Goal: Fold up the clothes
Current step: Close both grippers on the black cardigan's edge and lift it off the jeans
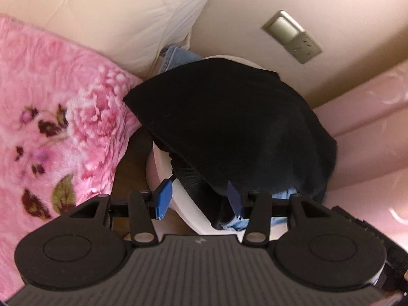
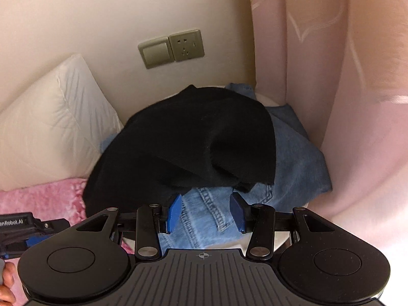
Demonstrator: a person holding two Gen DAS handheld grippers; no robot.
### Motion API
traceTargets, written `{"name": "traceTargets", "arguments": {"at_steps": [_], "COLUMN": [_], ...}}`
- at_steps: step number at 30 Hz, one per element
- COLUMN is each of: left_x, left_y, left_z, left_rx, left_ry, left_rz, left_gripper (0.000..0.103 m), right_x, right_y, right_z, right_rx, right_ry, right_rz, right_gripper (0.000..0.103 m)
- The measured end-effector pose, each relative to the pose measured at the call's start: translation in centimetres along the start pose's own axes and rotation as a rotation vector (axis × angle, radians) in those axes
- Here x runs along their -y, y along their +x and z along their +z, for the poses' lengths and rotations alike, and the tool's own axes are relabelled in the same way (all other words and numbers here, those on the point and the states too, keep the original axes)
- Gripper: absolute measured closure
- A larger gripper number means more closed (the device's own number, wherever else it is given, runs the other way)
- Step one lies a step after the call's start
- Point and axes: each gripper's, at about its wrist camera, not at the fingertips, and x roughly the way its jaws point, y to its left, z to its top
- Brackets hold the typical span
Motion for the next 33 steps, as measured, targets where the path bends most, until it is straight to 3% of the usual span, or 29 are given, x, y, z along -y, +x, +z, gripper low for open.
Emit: {"name": "traceTargets", "arguments": {"at_steps": [15, 21, 25, 26, 27, 28, 29, 33], "left_x": [-4.4, -6.1, -6.3, -6.3, -6.0, -5.8, -5.5, -3.7], "left_y": [8.4, 10.8, 12.4, 12.5, 12.4, 12.2, 12.0, 9.1], "left_z": [3.0, 4.2, 5.3, 5.5, 5.8, 6.0, 6.3, 7.0], "left_rx": [-0.027, -0.013, -0.01, -0.008, 0.0, 0.008, 0.017, 0.109], "left_ry": [-0.362, -0.46, -0.472, -0.469, -0.454, -0.44, -0.425, -0.288], "left_rz": [-0.078, -0.072, -0.052, -0.054, -0.056, -0.058, -0.06, -0.068], "left_gripper": [0.06, 0.06, 0.062, 0.066, 0.078, 0.087, 0.094, 0.096], "right_x": [-1.1, -1.9, -2.4, -2.5, -2.6, -2.6, -2.6, -3.6], "right_y": [7.3, 9.2, 9.8, 9.7, 9.6, 9.3, 9.0, 6.5], "right_z": [1.7, 2.1, 2.6, 2.8, 2.9, 3.2, 3.4, 4.8], "right_rx": [-0.007, 0.024, 0.051, 0.062, 0.072, 0.081, 0.1, 0.221], "right_ry": [-0.178, -0.263, -0.328, -0.339, -0.347, -0.346, -0.341, -0.344], "right_rz": [-0.084, -0.097, -0.086, -0.076, -0.059, -0.032, -0.025, 0.014], "right_gripper": [0.057, 0.057, 0.058, 0.073, 0.087, 0.096, 0.097, 0.099]}}
